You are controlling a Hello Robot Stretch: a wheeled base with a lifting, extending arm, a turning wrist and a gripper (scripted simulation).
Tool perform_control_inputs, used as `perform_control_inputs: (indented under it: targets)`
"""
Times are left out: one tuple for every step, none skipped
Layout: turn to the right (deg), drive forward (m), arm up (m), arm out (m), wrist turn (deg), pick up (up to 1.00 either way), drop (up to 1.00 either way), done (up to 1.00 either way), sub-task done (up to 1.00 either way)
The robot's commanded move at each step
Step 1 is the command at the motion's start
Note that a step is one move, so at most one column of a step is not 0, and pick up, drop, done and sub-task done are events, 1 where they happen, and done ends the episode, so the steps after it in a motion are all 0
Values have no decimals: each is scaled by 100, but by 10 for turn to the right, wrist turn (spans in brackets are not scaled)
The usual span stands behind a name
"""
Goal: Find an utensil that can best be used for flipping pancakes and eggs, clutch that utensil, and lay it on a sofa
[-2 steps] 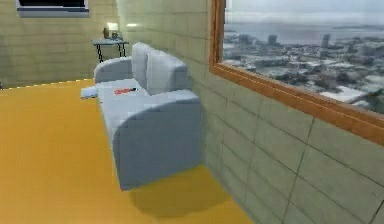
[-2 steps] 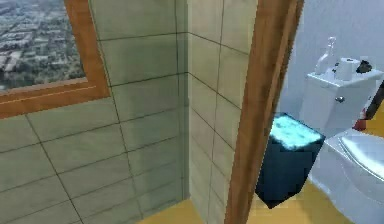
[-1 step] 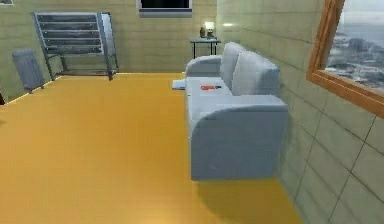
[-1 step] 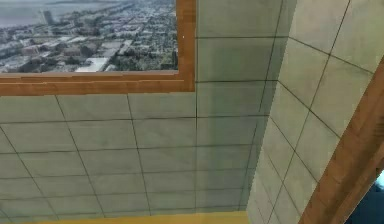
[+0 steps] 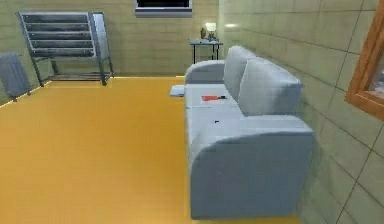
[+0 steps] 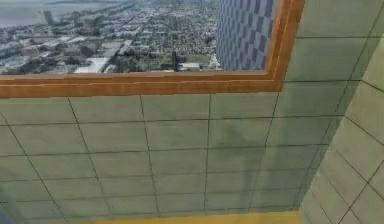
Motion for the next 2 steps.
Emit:
perform_control_inputs:
  targets:
    - [-210,0,0,0,0,0,0,0,0]
    - [0,5,0,0,0,0,0,0,0]
